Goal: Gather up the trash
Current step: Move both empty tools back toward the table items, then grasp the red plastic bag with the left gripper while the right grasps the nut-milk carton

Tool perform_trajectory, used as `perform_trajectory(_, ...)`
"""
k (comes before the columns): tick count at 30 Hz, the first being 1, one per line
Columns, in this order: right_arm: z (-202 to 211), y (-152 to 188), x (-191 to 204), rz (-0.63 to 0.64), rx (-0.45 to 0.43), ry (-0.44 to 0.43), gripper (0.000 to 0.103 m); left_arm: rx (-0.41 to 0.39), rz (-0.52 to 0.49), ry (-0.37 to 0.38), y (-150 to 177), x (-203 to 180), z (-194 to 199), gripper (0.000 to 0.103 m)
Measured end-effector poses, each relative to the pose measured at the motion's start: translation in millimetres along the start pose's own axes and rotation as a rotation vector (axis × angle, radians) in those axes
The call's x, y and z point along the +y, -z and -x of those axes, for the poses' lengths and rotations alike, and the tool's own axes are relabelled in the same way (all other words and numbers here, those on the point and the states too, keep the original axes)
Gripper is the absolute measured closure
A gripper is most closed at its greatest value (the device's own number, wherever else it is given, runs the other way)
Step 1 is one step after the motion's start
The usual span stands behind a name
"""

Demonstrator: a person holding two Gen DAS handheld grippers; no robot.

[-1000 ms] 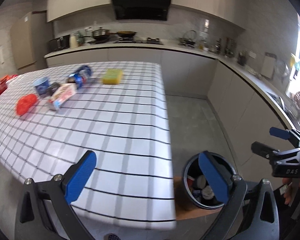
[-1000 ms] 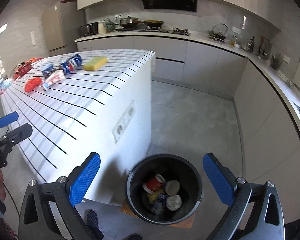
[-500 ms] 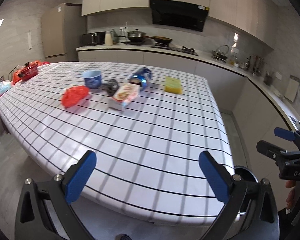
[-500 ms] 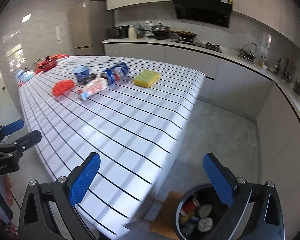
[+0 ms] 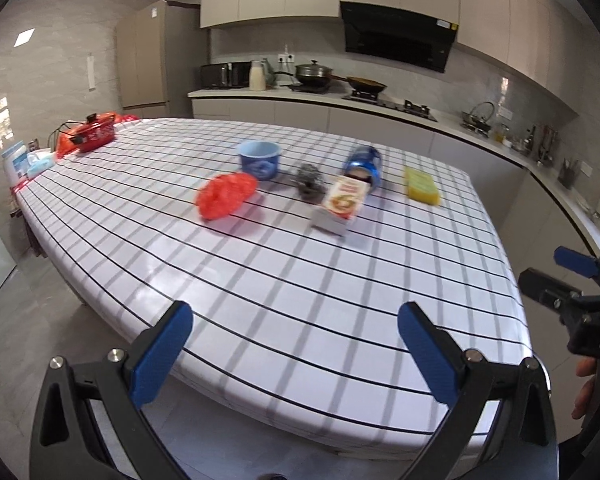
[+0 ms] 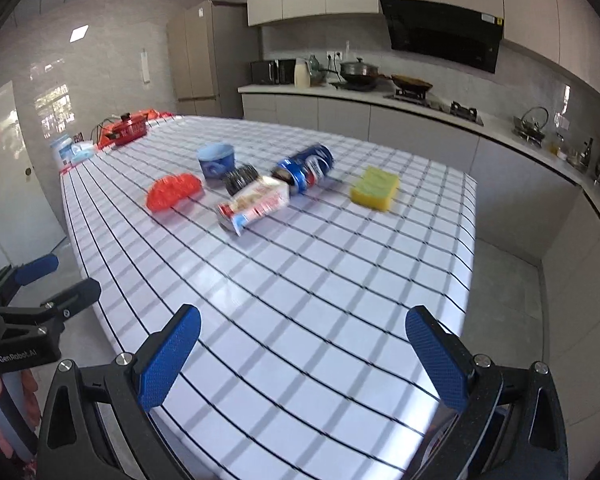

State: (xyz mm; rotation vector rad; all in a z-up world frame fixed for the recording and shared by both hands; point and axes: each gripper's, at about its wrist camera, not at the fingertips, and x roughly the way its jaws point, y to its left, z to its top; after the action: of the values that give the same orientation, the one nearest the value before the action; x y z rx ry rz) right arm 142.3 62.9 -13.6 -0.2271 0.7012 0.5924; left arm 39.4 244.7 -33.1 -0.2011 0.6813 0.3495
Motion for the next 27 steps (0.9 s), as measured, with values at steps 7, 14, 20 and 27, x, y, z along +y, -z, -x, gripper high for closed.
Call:
perform_trajectory(7, -34, -30, 30, -0.040, -0.028, 0.017, 0.000, -0.039, 0.035, -0.004, -18, 44, -18, 0.000)
perform_trajectory(14, -69, -48, 52, -0.086, 0.013, 0.020, 0.000, -0.117, 0.041, -0.005, -35, 78, -34, 0.000)
perform_trajectory(20, -100, -66, 68, -0.076, 0.025, 0.029, 0.000, -0.027, 0.026, -0.022, -49, 93, -74, 0.000)
perform_trajectory(27, -147, -88, 77, -0.096, 0.048, 0.028, 0.001, -0.006, 0.010, 0.007, -64, 105, -113, 0.000)
